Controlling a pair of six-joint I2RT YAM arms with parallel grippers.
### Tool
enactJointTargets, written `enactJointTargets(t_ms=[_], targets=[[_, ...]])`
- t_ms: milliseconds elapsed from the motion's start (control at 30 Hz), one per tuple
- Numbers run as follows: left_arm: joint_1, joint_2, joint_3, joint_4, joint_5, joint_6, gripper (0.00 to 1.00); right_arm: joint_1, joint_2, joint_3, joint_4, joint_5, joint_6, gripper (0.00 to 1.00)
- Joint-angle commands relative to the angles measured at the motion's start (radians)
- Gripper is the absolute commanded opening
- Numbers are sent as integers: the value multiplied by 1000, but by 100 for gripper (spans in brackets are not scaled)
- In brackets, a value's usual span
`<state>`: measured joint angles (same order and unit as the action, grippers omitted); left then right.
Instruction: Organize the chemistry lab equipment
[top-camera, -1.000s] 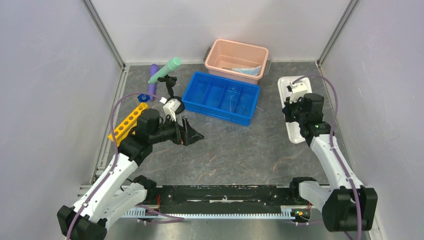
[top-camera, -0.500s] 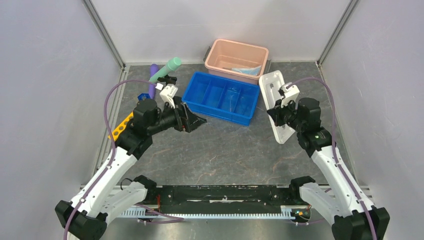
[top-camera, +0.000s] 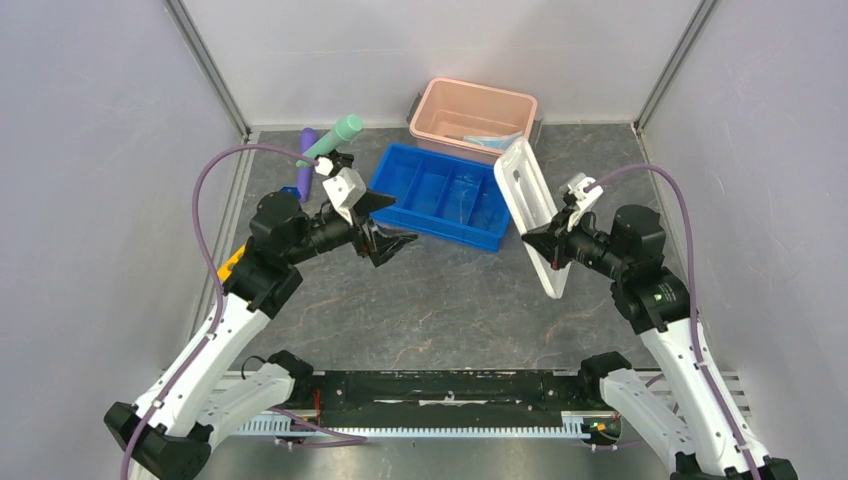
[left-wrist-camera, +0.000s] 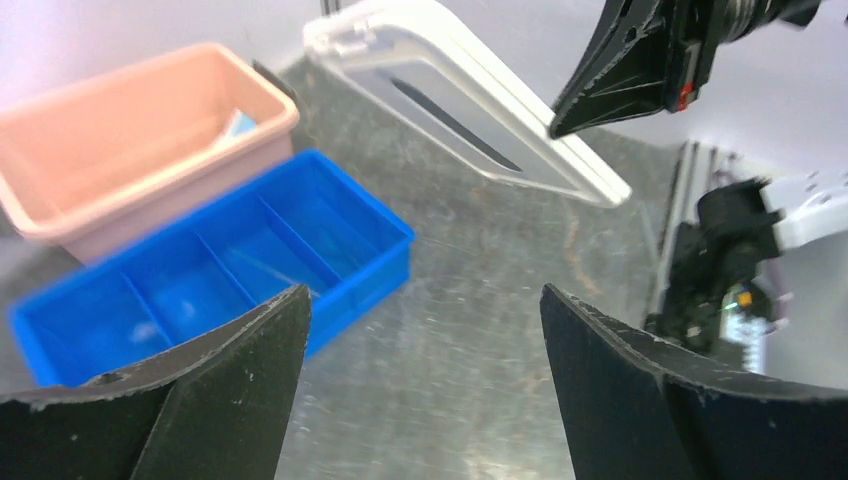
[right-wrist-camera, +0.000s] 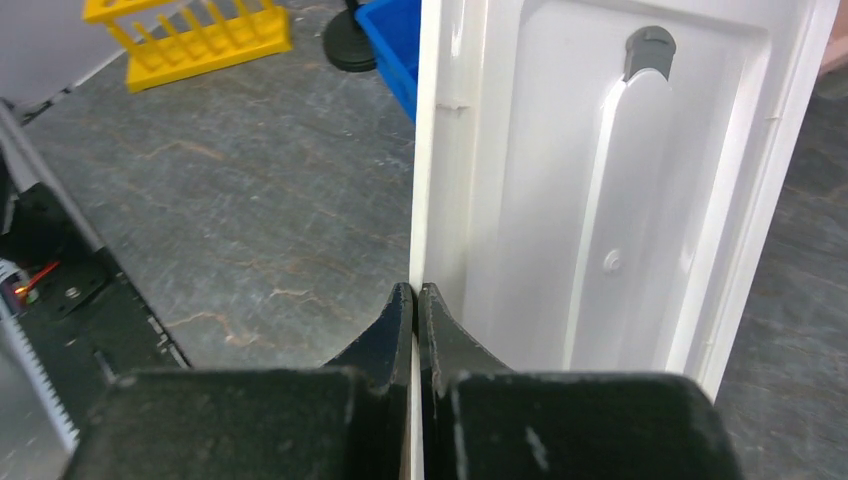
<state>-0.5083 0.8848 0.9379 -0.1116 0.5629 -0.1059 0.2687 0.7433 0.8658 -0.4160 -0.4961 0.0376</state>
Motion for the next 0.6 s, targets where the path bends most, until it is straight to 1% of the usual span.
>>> enactJointTargets(t_ms=[0, 100, 200, 267, 400, 500, 567], targets=[[-6, -5, 47, 86, 127, 384, 91, 6, -39, 37, -75, -163, 26, 0], [-6, 13, 65, 61, 176, 503, 90, 16, -66, 15, -127, -189, 34, 0], [-6, 31, 79, 39, 225, 593, 89, 23, -101, -22, -137, -207, 67, 0], [-6, 44, 94, 22, 254, 646, 89, 23, -117, -44, -140, -246, 88, 0], [-8, 78, 111, 12, 321, 715, 89, 34, -109, -63, -195, -277, 81, 0], [-21, 116, 123, 10, 394, 727, 89, 44, -105, -66, -236, -272, 66, 0], [-45, 143, 128, 8, 419, 741, 89, 51, -97, -68, -245, -281, 66, 0]])
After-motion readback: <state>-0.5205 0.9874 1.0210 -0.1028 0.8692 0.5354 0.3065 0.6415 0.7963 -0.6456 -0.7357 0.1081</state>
